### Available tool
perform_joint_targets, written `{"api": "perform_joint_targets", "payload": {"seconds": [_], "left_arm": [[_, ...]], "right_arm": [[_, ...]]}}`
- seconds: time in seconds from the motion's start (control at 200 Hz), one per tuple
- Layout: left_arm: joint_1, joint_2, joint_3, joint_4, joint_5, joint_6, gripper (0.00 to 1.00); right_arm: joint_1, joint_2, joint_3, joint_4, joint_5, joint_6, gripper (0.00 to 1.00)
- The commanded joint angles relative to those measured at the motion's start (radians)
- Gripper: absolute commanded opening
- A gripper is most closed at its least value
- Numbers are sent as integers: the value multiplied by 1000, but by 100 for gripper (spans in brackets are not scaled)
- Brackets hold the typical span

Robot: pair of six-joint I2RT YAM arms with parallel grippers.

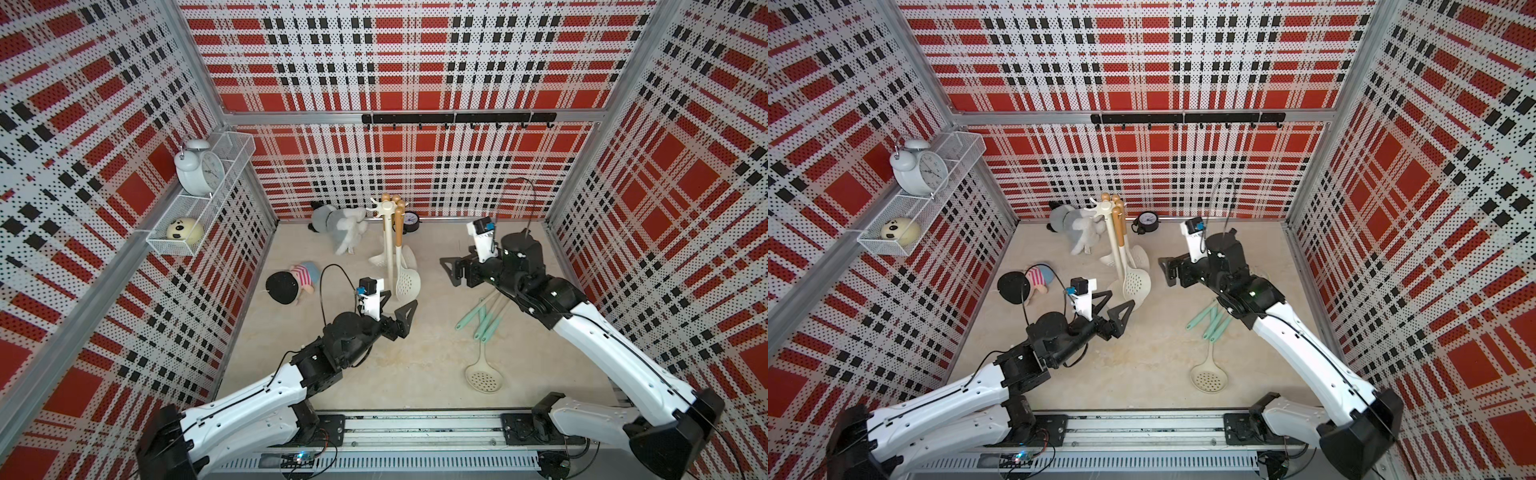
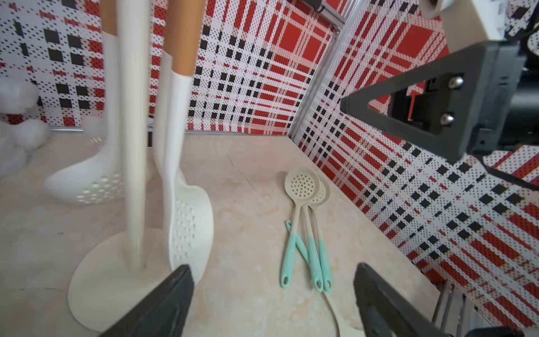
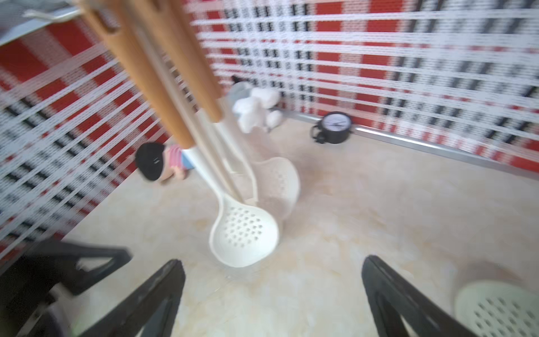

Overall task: Hang the skimmer on the kitchen utensil rack
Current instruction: Hang the skimmer on the rack, then pick up the skimmer from the center of the board.

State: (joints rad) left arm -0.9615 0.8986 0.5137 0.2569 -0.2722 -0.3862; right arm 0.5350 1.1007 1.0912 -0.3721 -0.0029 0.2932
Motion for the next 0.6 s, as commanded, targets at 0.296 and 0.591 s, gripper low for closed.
{"api": "perform_joint_targets", "payload": {"seconds": [0.296,0.591], "left_arm": [[-193,402,77,279,-55,28,76],[-264,679,250,338,19,29,70]], "right_arm": [[-375,-44,-394,-97,31,392,70],[-414,144,-373,-32,0,361,59]]}}
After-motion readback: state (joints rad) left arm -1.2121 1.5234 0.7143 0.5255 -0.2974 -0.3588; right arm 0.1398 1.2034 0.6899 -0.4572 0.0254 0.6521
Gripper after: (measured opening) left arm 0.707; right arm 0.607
